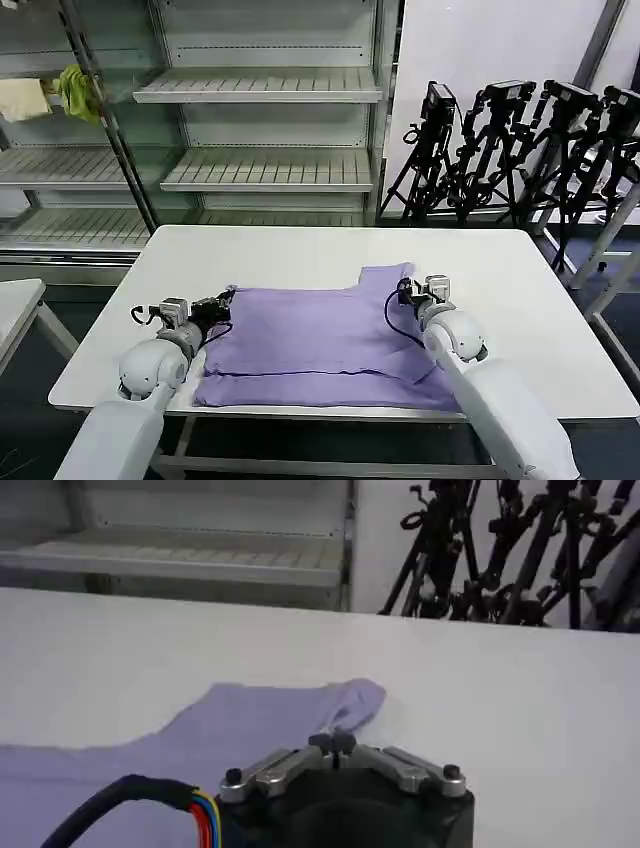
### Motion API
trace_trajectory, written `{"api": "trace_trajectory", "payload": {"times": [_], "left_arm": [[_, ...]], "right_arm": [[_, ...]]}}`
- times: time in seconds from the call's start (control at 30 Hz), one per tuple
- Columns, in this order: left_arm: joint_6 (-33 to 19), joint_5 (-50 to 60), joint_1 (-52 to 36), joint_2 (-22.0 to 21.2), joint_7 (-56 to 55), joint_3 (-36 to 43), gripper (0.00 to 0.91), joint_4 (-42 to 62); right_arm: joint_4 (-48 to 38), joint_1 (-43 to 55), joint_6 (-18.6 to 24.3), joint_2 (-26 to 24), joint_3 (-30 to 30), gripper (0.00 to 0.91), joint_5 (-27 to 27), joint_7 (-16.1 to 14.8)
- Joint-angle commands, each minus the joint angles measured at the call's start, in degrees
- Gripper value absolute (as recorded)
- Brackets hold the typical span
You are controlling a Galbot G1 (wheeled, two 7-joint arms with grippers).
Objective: Fold and organize the clothes.
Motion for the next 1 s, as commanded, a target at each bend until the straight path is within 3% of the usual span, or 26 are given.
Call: {"api": "trace_trajectory", "payload": {"times": [0.03,0.37,1.0], "left_arm": [[0.05,-0.21,1.3,0.23,-0.08,-0.81,0.01,-2.28],[0.52,-0.91,5.83,0.66,-0.39,-3.32,0.01,-8.13],[0.59,-0.55,20.55,1.1,-0.6,-8.55,0.01,-23.3]], "right_arm": [[5.45,-1.22,0.14,-1.78,2.57,0.0,0.6,0.14],[12.72,-6.49,0.11,-4.89,5.44,0.0,0.84,0.35],[29.27,-26.17,0.14,-11.77,12.11,0.0,-0.63,-0.72]]}}
